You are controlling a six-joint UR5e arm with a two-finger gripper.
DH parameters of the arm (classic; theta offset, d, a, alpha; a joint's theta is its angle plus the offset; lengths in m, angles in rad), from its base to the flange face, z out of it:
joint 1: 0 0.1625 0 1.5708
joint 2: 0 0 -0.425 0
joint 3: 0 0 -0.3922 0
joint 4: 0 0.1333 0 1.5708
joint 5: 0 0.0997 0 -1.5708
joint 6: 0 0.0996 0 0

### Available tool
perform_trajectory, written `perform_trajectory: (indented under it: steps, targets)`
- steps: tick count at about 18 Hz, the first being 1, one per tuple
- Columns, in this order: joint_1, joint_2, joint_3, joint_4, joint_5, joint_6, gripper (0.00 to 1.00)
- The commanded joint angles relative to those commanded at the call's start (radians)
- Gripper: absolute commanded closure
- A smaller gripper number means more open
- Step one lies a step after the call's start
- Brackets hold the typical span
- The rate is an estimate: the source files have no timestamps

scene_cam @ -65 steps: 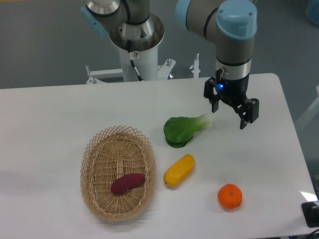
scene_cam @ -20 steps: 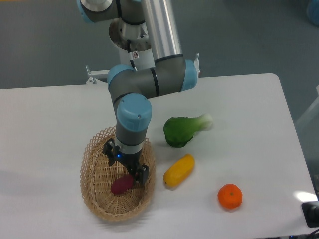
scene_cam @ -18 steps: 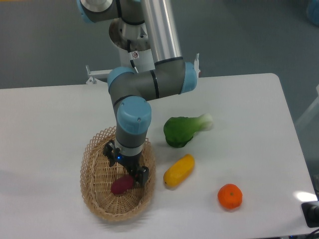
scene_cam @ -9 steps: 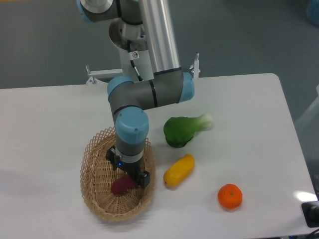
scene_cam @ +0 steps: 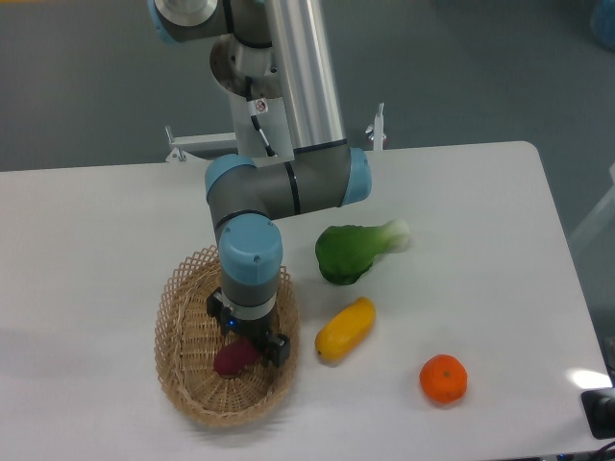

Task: Pick up the sweet potato from the basket
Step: 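Close the gripper around the purple sweet potato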

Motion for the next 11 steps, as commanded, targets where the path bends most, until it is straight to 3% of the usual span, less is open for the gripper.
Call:
perform_trajectory:
  steps: [4,7,11]
  targets:
    - [0.0,0.005,0.005,0.0,0.005,0.003,0.75]
    - [0.0,0.011,0.009,0.0,0.005,0.002,0.75]
    - [0.002,0.06,0.018,-0.006,-0.001,0.009,0.75]
